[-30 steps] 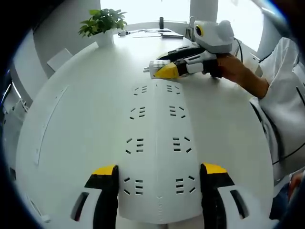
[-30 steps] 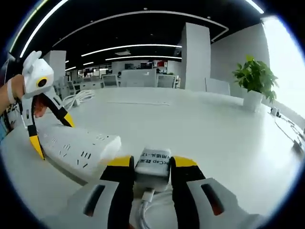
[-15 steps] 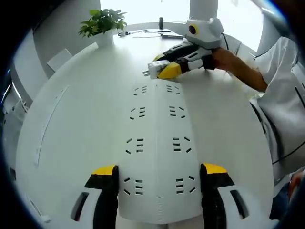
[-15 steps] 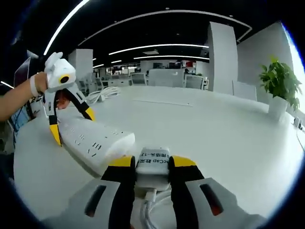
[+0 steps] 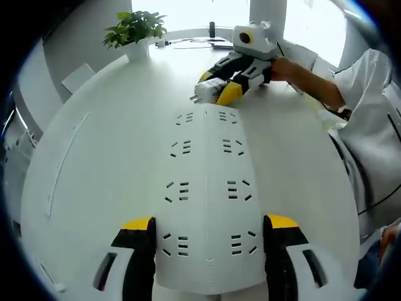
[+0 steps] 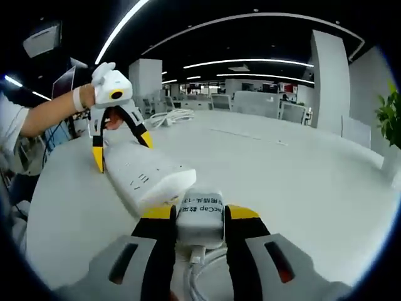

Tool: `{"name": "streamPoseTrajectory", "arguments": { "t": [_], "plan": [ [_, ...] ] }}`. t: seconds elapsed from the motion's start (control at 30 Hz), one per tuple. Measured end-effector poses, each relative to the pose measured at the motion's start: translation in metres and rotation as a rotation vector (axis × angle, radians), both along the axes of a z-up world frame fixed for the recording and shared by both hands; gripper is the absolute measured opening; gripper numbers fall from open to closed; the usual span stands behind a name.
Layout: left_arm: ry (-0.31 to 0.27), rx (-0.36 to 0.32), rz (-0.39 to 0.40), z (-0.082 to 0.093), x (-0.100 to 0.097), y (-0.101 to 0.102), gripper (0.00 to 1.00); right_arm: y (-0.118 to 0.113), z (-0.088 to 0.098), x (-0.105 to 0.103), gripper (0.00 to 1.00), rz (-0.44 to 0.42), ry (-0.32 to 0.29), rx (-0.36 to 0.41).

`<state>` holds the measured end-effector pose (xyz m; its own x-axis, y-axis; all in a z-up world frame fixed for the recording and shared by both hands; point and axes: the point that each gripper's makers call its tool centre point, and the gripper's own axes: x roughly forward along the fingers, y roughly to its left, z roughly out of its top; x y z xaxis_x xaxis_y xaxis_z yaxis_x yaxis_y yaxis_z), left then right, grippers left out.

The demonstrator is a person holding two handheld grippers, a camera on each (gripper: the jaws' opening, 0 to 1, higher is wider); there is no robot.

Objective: Straighten the power strip on the desk, plug the charger into it

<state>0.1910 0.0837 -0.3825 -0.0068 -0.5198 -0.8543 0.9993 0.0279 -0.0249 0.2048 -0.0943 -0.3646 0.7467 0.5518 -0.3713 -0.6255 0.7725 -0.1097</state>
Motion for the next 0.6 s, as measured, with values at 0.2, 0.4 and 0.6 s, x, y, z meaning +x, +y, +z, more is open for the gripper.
{"name": "streamPoseTrajectory", "arguments": {
  "t": [0.2,0.4,0.6],
  "plan": [
    [0.001,-0.004,0.0,0.0,0.0,0.0,0.7,-0.002,0.002,0.004,0.29,-0.081,0.037,0.115],
    [0.002,-0.006,0.001,-0.001,0.0,0.0,0.7,-0.001,0.002,0.006,0.28,-0.08,0.075,0.134],
    [0.003,-0.014,0.002,-0.001,0.0,0.0,0.7,0.008,0.024,-0.011,0.28,-0.024,0.292,0.194]
  ]
}}
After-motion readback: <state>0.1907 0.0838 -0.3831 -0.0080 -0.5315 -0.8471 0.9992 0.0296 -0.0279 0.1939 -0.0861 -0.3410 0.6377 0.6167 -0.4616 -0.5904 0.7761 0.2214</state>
